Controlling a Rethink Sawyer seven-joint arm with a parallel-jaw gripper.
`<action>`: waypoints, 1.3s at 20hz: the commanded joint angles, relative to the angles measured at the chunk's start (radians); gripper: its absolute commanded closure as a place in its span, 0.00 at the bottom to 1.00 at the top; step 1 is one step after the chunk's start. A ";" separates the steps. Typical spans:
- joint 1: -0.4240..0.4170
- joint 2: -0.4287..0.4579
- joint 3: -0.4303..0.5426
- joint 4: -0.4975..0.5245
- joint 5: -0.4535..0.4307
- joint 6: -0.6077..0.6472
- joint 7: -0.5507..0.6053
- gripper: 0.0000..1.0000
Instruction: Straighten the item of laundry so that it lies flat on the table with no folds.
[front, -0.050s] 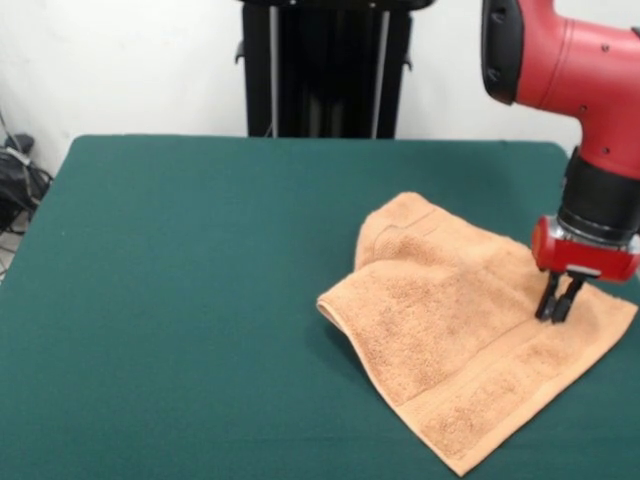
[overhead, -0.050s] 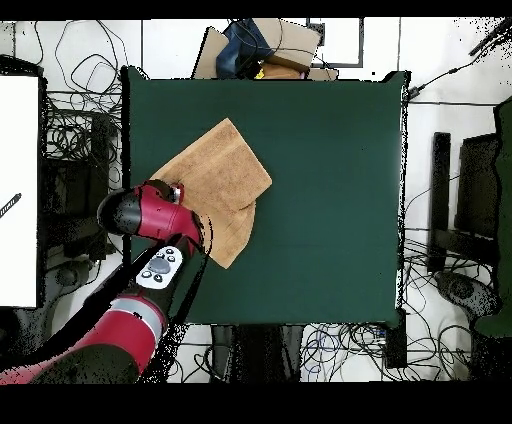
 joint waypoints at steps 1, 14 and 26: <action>0.046 0.125 0.160 -0.094 0.054 0.139 0.286 1.00; 0.083 0.141 0.140 -0.127 0.084 0.172 0.324 1.00; 0.054 0.101 0.182 -0.040 0.104 0.067 0.275 1.00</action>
